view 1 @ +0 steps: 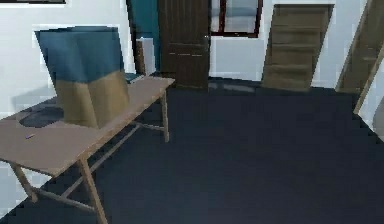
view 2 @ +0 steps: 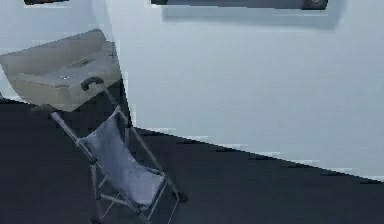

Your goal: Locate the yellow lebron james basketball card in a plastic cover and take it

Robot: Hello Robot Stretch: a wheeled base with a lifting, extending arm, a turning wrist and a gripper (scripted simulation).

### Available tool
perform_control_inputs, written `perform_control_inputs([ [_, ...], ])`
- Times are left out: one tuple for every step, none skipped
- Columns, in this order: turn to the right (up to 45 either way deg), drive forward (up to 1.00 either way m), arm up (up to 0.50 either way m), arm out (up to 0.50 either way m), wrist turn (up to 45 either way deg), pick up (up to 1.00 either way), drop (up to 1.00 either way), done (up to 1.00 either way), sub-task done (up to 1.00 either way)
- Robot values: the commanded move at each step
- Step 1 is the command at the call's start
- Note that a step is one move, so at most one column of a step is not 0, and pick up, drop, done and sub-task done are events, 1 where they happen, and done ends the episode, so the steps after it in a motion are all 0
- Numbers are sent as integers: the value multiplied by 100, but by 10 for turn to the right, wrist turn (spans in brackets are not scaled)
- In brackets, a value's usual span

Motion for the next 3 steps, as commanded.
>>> perform_control_inputs([
  [30, 0, 0, 0, 0, 0, 0, 0, 0],
  [-270, 0, 0, 0, 0, 0, 0, 0, 0],
  [0, 20, 0, 0, 0, 0, 0, 0, 0],
])
